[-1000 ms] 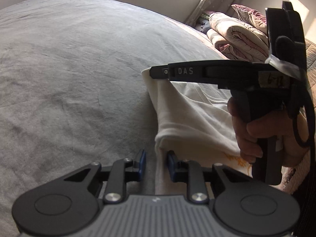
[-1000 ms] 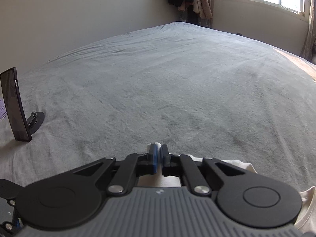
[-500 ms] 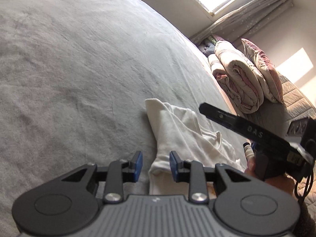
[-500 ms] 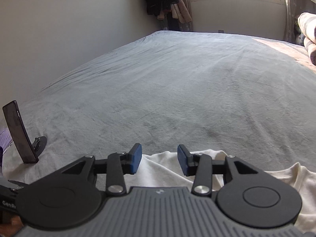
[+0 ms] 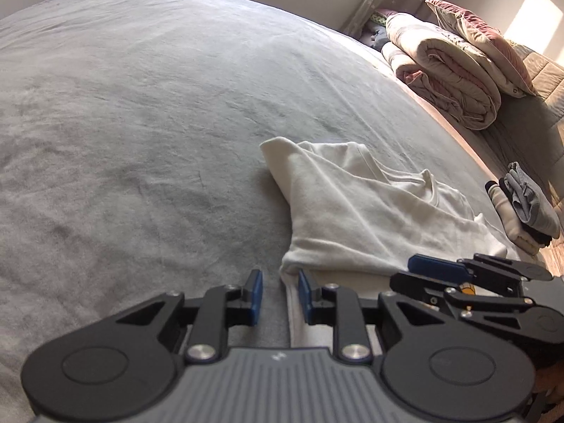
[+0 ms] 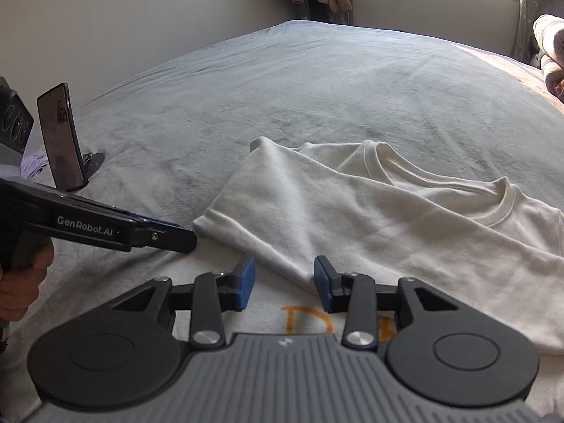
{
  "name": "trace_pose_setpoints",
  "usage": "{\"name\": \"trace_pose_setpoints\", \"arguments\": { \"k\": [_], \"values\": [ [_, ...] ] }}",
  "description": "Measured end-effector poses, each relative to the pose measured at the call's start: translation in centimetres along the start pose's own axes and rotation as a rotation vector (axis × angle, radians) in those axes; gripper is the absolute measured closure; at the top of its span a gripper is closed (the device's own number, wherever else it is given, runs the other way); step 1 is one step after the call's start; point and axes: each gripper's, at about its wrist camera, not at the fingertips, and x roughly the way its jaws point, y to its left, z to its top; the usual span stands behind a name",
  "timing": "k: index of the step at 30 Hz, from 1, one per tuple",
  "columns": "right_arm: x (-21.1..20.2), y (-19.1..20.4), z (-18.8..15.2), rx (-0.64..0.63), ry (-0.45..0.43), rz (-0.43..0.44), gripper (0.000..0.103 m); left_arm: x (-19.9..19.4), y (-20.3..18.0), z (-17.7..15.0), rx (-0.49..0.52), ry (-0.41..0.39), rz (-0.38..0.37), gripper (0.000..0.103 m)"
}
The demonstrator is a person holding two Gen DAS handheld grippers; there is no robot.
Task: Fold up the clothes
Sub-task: 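Release the edge with the left gripper while the right gripper moves to the clothes stack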
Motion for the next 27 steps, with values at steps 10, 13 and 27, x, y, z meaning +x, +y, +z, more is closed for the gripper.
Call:
{"name": "trace_pose_setpoints", "arguments": {
  "k": [10, 13, 27],
  "values": [
    [-6.3, -8.8, -3.4, 0.153, -0.196, -0.364, 0.064, 0.2, -2.4, 1.1, 0.075, -0.269, -0.031, 0.080],
    [-6.3, -11.9, -4.9, 0.234, -0.189, -0.371, 0.064, 2.2, -3.0, 0.1, 0.059, -0.225, -0.040, 0.081],
    [-12.9, -15.5, -4.7, 0.307, -0.142, -0.450, 0.050, 1.7, -6.1, -0.6, 0.102, -0.204, 0.072, 0.083]
  ]
}}
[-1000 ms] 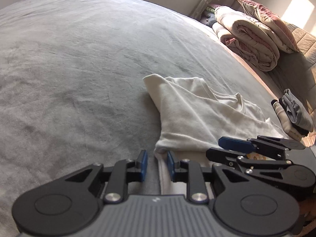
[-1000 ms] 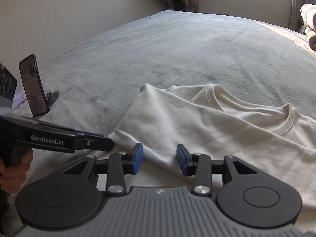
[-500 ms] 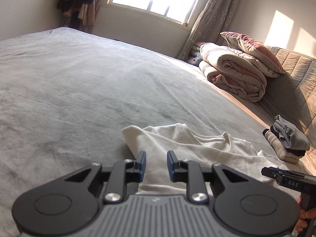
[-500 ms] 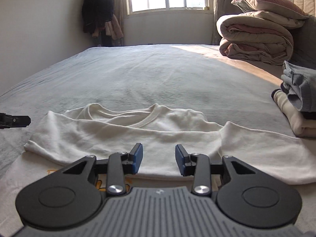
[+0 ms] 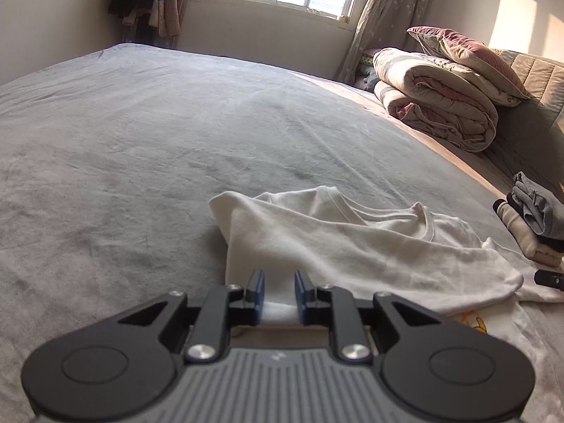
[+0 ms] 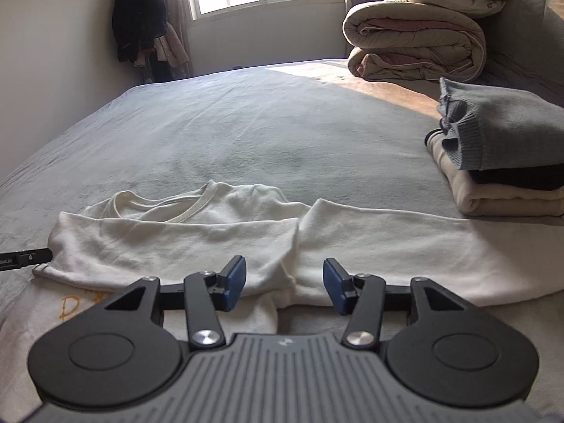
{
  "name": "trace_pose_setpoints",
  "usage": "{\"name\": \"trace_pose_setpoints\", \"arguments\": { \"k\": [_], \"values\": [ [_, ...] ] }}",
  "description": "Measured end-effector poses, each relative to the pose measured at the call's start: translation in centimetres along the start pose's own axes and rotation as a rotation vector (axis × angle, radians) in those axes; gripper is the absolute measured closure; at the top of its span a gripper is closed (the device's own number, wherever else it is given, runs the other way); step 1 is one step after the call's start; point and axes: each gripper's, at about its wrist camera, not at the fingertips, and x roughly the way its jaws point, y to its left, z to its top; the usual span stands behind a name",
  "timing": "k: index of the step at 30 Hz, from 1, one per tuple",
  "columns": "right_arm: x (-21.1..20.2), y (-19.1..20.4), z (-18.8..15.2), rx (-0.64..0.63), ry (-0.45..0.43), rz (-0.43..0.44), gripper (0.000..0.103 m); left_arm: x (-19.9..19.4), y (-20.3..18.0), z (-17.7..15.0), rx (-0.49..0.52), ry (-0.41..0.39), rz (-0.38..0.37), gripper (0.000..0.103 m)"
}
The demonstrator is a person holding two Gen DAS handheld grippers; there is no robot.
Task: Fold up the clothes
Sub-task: 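Release the edge with the left gripper while the right gripper moves to the clothes stack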
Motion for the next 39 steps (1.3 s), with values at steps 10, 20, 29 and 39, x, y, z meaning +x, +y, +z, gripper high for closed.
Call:
{"name": "trace_pose_setpoints", "arguments": {
  "k": [10, 20, 29, 39],
  "values": [
    [-1.2, -9.9, -0.9, 0.447, -0.011, -0.239, 0.045, -1.2, -3.1, -0.1, 0.010, 0.019, -0.049, 0.068],
    [-0.3, -14.6, -2.0, 0.544, -0.012, -0.463, 0.045, -1.0, -4.0, -0.7, 0.026, 0.033, -0.047, 0.042],
    [0.1, -14.9, -2.1, 0.525, -0.150, -0.516, 0.095, 0.4, -4.2, -0.6, -0.011, 0.040, -0.057, 0.038],
    [-4.1, -10.4, 1.8, 0.411, -0.365, -0.397, 0.096, 0.9, -4.4, -0.1, -0.045, 0.056, -0.096, 0.040]
  ]
}}
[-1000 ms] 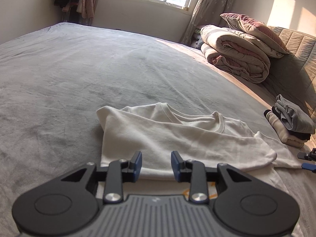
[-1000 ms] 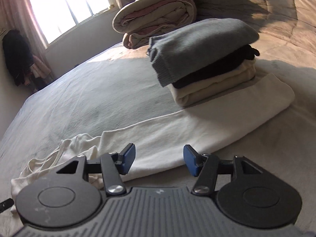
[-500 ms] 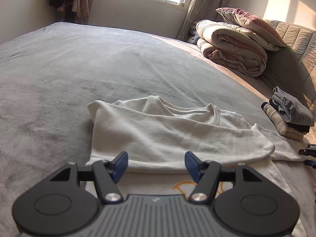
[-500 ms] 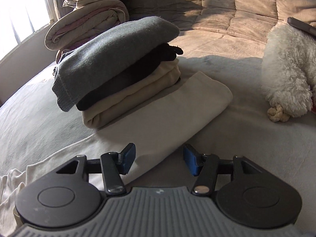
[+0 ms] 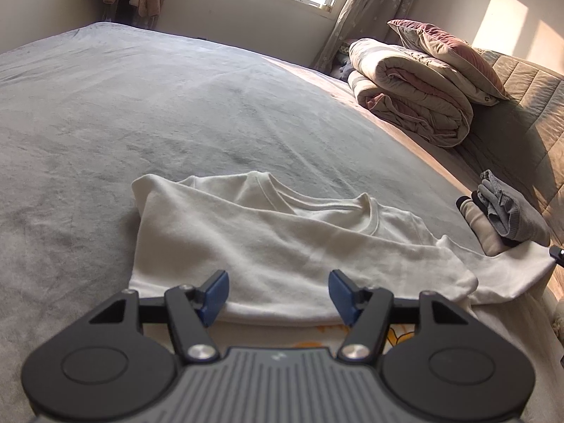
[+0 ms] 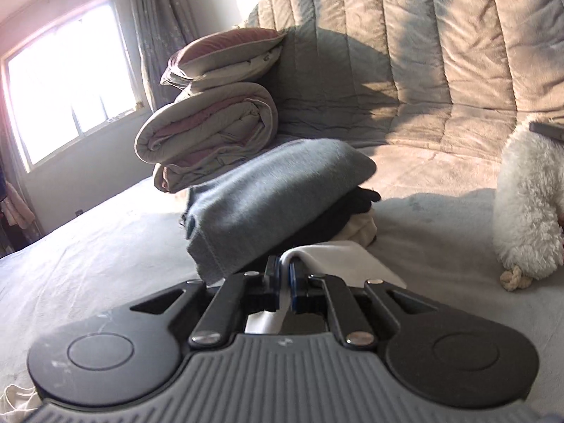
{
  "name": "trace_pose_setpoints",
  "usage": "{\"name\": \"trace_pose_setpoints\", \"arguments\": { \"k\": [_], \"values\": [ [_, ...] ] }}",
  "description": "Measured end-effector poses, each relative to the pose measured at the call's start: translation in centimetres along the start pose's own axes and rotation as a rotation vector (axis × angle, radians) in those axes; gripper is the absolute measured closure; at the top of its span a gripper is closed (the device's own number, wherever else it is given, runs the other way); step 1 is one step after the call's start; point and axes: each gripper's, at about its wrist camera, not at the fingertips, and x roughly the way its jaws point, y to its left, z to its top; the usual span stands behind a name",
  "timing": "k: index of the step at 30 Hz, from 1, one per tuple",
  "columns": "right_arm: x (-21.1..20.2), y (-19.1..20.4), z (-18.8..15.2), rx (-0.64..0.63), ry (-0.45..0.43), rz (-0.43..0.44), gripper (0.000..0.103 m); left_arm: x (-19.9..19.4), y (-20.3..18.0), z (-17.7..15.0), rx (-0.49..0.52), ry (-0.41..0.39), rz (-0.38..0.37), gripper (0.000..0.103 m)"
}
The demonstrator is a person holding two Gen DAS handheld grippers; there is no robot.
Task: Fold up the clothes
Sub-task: 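Release the edge with the left gripper while the right gripper moves to the clothes stack, then grasp the side edge of the white shirt with the right gripper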
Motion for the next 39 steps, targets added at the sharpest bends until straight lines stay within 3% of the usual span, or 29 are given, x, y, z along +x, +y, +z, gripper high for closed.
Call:
{"name": "trace_pose_setpoints", "arguments": {
  "k": [6, 11, 21, 31, 39],
  "values": [
    [-3.0, 4.3, 0.6, -0.143, -0.066, 0.119, 0.096, 0.0, 0.2, 0.4, 0.048, 0.033, 0.041, 0.040],
    [-4.4, 8.5, 1.0, -0.242, -0.098, 0.214, 0.096, -0.2, 1.4, 0.9, -0.013, 0.068, 0.035, 0.040],
    [-5.8, 15.6, -0.3, -0.303, -0.089, 0.330, 0.096, -1.6, 3.6, 2.0, -0.056, 0.094, -0.010, 0.042],
    [-6.1, 21.1, -5.6, -0.423, 0.017, 0.399, 0.096, -2.1, 5.2, 2.5, -0.147, 0.088, -0.045, 0.042],
    [-5.0, 23.3, -11.3, -0.494, 0.186, 0.424, 0.096, -2.0, 4.9, 2.9, -0.157, 0.070, -0.095, 0.042]
  ]
}}
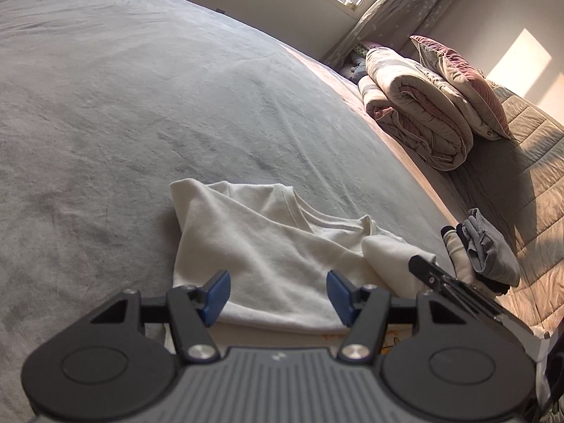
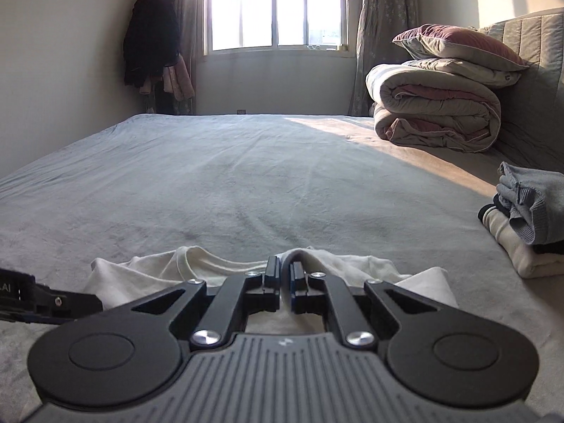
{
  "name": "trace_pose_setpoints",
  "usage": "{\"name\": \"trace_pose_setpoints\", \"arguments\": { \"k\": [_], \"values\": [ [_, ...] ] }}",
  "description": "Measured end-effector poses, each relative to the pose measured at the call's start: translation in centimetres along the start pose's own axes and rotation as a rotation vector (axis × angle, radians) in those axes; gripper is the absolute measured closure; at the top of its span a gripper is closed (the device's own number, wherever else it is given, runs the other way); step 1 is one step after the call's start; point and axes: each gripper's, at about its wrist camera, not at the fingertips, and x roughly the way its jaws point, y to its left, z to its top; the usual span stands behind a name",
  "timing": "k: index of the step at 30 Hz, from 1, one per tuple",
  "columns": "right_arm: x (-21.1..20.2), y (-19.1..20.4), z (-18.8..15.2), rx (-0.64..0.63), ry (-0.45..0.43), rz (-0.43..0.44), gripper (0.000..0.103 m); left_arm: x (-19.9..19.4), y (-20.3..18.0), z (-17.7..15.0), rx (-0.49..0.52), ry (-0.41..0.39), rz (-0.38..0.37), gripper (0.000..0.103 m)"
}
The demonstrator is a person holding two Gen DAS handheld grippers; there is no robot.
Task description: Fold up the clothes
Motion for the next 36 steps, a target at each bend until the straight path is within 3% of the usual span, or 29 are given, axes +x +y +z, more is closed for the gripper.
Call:
{"name": "trace_pose_setpoints", "arguments": {
  "k": [5, 6, 11, 14, 17, 21, 28, 31, 36],
  "values": [
    [1.0, 1.7, -1.2, -0.027, 0.140, 0.020, 0.094, 1.0, 0.4, -0.4, -0.020, 0.034, -0.011, 0.042],
    [1.1, 1.8, -1.2, -0.012, 0.177, 0.028, 0.089, 1.0, 0.4, -0.5, -0.024, 0.036, -0.024, 0.042],
    [-1.4, 0.8, -1.2, 0.177, 0.215, 0.035, 0.085, -0.3, 0.5, -1.3, -0.001, 0.024, -0.082, 0.042],
    [-2.6, -0.6, -0.4, 0.278, 0.224, 0.025, 0.051, -1.1, 1.0, -1.4, -0.033, 0.037, -0.053, 0.042],
    [-3.5, -2.3, 0.2, 0.390, 0.214, -0.003, 0.051, -1.9, 1.2, -1.5, -0.057, 0.023, -0.096, 0.042],
    [-3.5, -4.4, 0.5, 0.555, 0.194, 0.003, 0.051, -2.0, 0.9, -1.7, -0.045, 0.026, -0.092, 0.042],
    [-0.2, -6.0, -1.0, 0.598, 0.216, -0.039, 0.051, -0.9, 1.3, -1.4, -0.078, 0.009, -0.106, 0.042],
    [1.0, -6.3, -1.7, 0.591, 0.228, -0.018, 0.051, -0.4, 2.0, -1.2, -0.126, -0.031, -0.156, 0.042],
    [1.6, -6.4, -2.0, 0.622, 0.211, 0.119, 0.068, 1.1, 3.8, -1.3, -0.288, -0.073, -0.277, 0.042]
  ]
}}
